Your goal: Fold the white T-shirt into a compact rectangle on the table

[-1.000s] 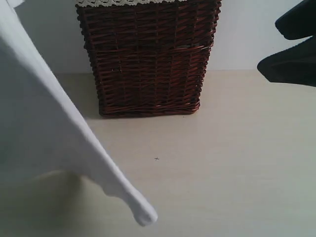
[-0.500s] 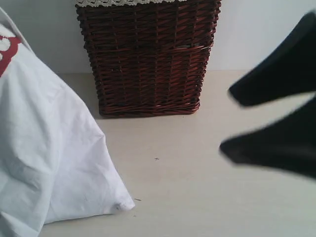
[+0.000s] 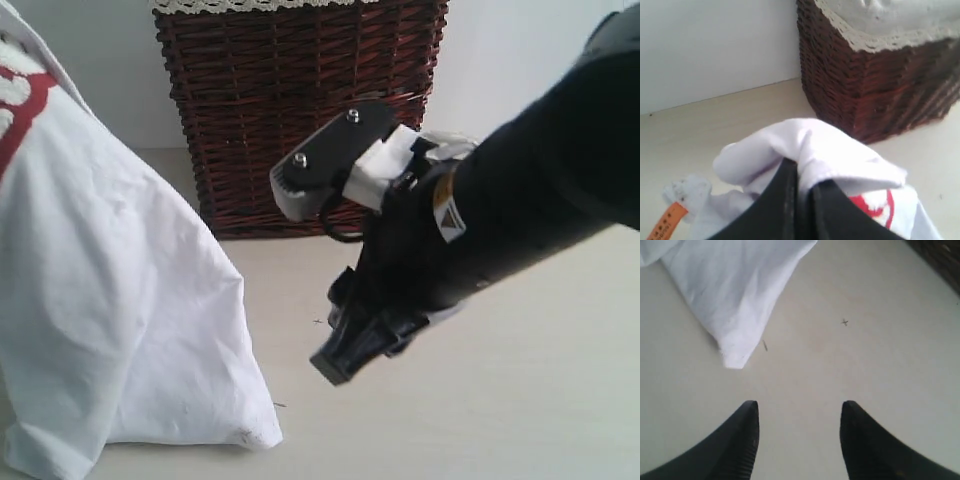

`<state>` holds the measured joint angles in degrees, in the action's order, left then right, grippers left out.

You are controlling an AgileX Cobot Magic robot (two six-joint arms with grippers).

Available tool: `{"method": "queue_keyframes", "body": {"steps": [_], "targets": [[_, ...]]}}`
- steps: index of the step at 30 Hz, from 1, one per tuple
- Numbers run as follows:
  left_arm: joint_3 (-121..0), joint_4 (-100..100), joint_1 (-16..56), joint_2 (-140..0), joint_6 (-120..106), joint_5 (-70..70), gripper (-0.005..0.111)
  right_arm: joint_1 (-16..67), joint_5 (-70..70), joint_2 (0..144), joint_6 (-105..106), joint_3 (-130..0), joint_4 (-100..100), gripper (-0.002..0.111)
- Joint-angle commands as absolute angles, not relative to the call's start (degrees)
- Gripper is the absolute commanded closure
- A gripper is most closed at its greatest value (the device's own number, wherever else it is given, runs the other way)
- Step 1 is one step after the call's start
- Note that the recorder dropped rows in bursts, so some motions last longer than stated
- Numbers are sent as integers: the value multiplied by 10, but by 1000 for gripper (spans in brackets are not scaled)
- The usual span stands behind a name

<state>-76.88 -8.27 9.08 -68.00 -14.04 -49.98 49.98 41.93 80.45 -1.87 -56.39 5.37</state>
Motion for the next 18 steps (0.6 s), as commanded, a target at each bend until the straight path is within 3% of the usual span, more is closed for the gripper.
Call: {"method": "queue_keyframes", "body": {"steps": [1, 6, 10, 13, 18], "targets": [[-775, -208, 136, -668, -460, -631, 107, 461, 402, 819, 35, -620, 12, 60], [-775, -212, 188, -637, -607, -667, 107, 449, 408, 791, 78, -634, -3, 60], [-775, 83, 163, -619, -277, -537, 107, 449, 417, 775, 78, -634, -5, 60], [-775, 309, 127, -650, 22, -566, 107, 449, 421, 774, 85, -637, -17, 60], [-739, 358, 81, -737, 48, -595, 104, 449, 442, 774, 90, -637, -32, 60]]}}
